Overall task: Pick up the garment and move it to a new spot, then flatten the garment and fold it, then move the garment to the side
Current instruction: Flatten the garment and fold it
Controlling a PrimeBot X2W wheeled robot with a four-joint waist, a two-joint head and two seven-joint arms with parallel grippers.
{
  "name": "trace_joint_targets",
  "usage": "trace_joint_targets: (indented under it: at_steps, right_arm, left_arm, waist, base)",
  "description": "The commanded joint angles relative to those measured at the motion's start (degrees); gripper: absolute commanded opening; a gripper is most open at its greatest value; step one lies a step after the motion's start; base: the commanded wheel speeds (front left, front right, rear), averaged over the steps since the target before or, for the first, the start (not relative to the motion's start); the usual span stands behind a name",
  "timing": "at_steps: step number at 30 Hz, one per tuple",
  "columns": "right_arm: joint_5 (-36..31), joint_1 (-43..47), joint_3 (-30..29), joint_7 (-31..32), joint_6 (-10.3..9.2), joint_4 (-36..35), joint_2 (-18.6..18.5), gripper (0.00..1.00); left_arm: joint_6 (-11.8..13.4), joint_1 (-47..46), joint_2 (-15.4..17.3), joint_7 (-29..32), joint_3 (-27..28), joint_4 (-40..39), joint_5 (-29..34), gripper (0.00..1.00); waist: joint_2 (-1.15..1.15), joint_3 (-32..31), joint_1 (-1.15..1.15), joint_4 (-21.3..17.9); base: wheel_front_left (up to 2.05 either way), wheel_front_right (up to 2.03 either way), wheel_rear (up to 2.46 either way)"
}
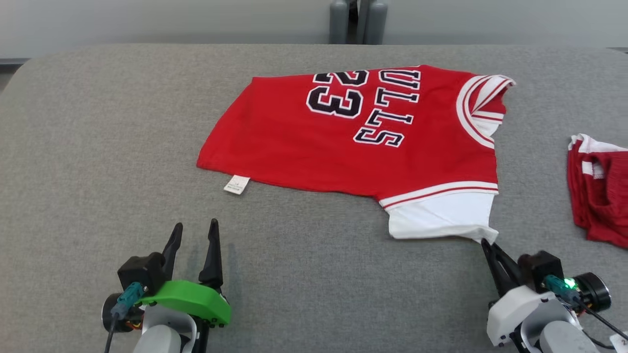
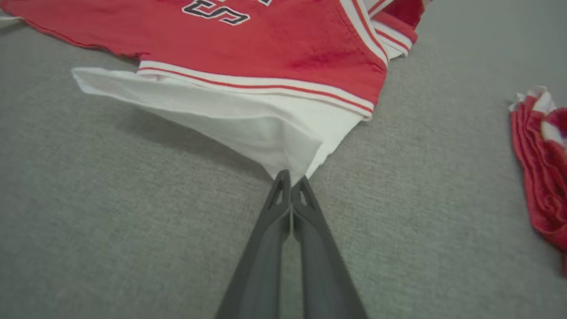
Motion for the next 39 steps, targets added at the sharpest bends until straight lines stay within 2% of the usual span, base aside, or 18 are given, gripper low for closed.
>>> trace_joint_targets:
  at_steps: [1,7,8,9,10,15,21,24,30,39]
  right_arm:
    - [0.2,2.0,-0.9,0.0,-0.1,-0.9,-0.5,0.0]
    - [-0.3,6.4,-6.0,0.0,-0.11,-2.9,-1.6,0.0]
    - [-0.5,6.6,-6.8,0.0,-0.1,-3.7,-1.3,0.14]
    - [-0.5,6.7,-7.3,0.0,-0.1,-4.3,-0.9,0.68]
    - [-0.2,6.7,-7.8,0.0,-0.11,-5.3,-0.2,1.0]
    - [0.1,4.9,-8.6,0.0,-0.1,-12.6,2.8,1.0]
    - [0.0,2.8,-9.4,0.0,-0.1,-19.2,7.9,1.0]
    - [-1.0,2.1,-9.0,0.0,-0.1,-18.7,9.7,1.0]
    - [-2.3,1.3,-9.2,0.0,-0.1,-15.8,10.9,1.0]
    - [0.0,3.8,-8.6,0.0,-0.1,-12.8,10.9,1.0]
  left_arm:
    - [0.2,0.9,0.2,0.0,0.7,0.5,0.2,1.0]
    - [0.9,0.8,0.2,0.0,2.3,1.6,1.4,1.0]
    - [0.9,0.6,0.2,0.0,2.5,1.8,1.6,1.0]
    - [0.9,0.4,0.2,0.0,2.7,2.1,1.8,1.0]
    - [1.1,0.2,0.2,0.0,2.8,2.3,2.1,1.0]
    - [1.6,-1.0,0.2,0.0,3.2,2.8,3.1,1.0]
    - [3.9,-0.4,0.2,0.0,4.7,0.1,5.6,1.0]
    - [4.4,1.1,0.2,0.0,5.3,-1.7,7.1,1.0]
    - [4.9,4.6,0.2,0.0,6.9,-4.7,10.7,1.0]
    - [3.0,9.4,0.2,0.0,7.2,-7.0,11.4,1.0]
  waist:
    - [0.0,-1.9,0.0,-3.3]
    - [0.0,-2.0,0.0,-5.6]
    - [0.0,-1.9,0.0,-5.9]
    - [0.0,-1.9,0.0,-6.1]
    - [0.0,-1.7,0.0,-6.4]
    - [0.0,-1.4,0.0,-7.2]
    - [0.0,-2.4,0.0,-7.2]
    - [0.0,-3.1,0.0,-6.4]
    - [0.0,-4.7,0.0,-4.9]
    - [0.0,-6.9,0.0,-3.4]
  base:
    - [0.0,0.0,0.0]
    - [0.0,0.0,0.0]
    - [0.0,0.0,0.0]
    - [0.0,0.0,0.0]
    - [0.0,0.0,0.0]
    - [0.0,0.0,0.0]
    - [0.0,0.0,0.0]
    - [0.0,0.0,0.0]
    - [0.0,0.0,0.0]
    - [0.0,0.0,0.0]
